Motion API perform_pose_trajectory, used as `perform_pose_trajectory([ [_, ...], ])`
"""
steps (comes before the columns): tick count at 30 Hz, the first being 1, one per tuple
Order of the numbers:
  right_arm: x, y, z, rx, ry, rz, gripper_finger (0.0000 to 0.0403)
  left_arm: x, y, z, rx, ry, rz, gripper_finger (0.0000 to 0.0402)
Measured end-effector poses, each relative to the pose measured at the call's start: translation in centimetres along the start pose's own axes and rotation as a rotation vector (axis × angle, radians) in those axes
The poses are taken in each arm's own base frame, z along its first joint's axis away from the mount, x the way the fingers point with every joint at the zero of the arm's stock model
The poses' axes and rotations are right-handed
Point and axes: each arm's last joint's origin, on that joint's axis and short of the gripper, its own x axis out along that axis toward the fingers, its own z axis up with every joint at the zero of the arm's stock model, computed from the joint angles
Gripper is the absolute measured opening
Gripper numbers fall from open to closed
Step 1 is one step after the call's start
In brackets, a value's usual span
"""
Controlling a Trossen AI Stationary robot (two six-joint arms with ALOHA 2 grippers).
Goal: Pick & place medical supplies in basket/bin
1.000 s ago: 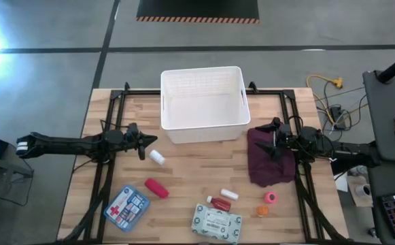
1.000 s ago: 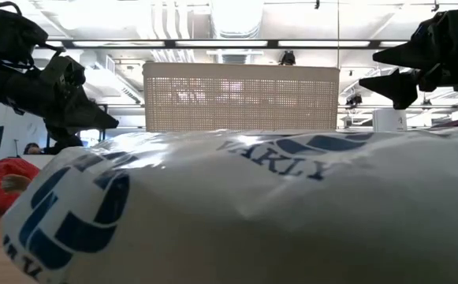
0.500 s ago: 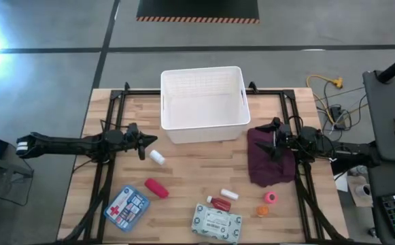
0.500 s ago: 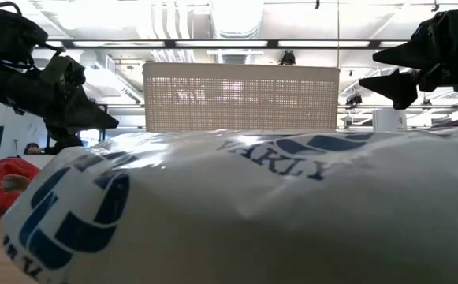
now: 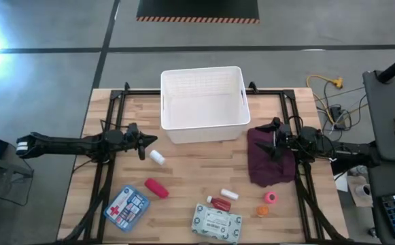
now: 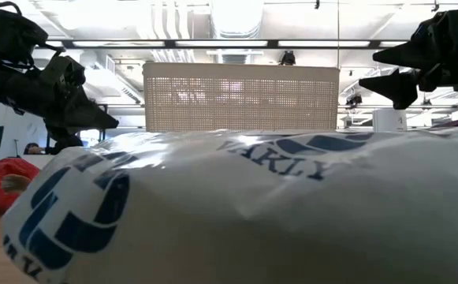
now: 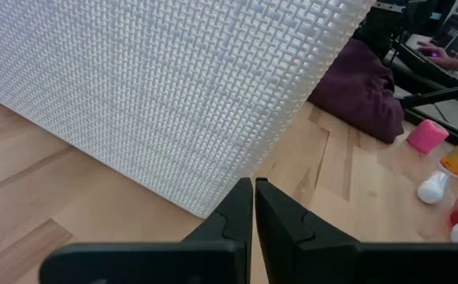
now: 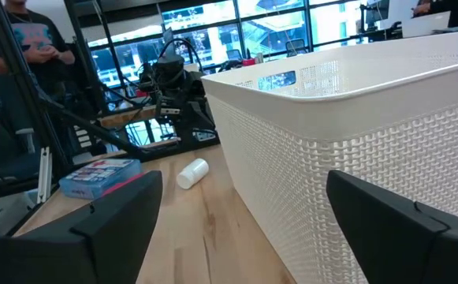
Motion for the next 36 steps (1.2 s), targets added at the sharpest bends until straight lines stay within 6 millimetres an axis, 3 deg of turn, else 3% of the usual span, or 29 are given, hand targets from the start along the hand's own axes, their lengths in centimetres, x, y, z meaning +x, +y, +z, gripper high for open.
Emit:
perform_pose_trajectory([
  [36,0.0,0.0,0.0,0.0,0.0,0.0,0.035,0.0,0.0,0.0,0.0,0.0,0.0,0.0],
])
